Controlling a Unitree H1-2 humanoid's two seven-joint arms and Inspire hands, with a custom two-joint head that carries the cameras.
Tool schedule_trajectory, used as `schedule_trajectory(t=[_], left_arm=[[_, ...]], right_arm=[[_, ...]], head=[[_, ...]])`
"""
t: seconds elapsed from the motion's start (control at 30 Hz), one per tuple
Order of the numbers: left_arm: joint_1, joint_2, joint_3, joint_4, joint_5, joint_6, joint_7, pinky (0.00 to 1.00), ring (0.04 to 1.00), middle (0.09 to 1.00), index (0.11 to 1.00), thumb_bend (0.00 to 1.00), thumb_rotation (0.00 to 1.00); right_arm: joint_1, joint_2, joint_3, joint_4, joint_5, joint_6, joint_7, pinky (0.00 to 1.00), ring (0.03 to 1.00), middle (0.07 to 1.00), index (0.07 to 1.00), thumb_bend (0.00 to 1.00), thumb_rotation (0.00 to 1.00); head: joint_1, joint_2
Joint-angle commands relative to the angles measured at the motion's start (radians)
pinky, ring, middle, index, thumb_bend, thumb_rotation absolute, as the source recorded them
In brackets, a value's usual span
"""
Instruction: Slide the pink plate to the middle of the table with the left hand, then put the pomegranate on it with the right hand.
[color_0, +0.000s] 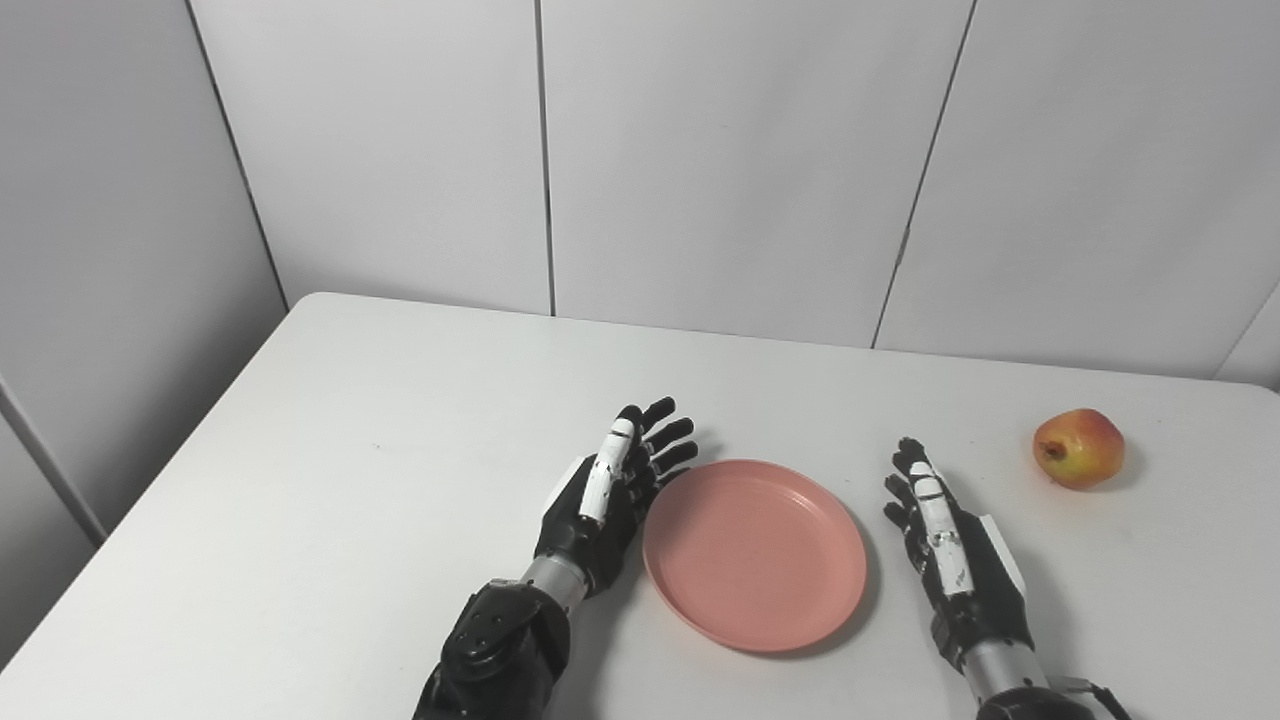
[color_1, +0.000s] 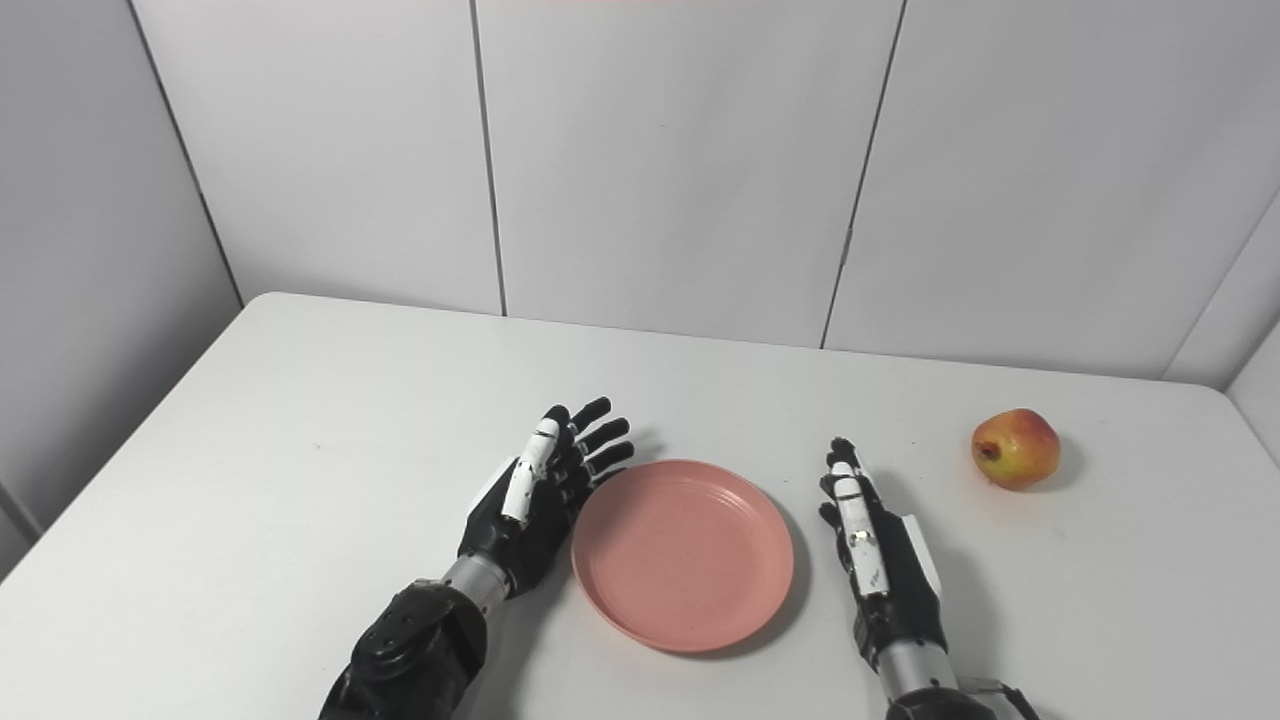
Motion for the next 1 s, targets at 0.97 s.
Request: schedule_trajectory(t=[0.97], left_arm=[[0.013, 0.067, 0.073, 0.148, 0.016, -0.173, -0.068, 0.94, 0.93, 0.934, 0.925, 0.4, 1.0]], right_arm=[[-0.154, -0.124, 0.007, -0.199, -0.144, 0.006, -0.002, 0.88, 0.9, 0.904, 0.887, 0.39, 0.96]], head=[[-0.338, -0.1]])
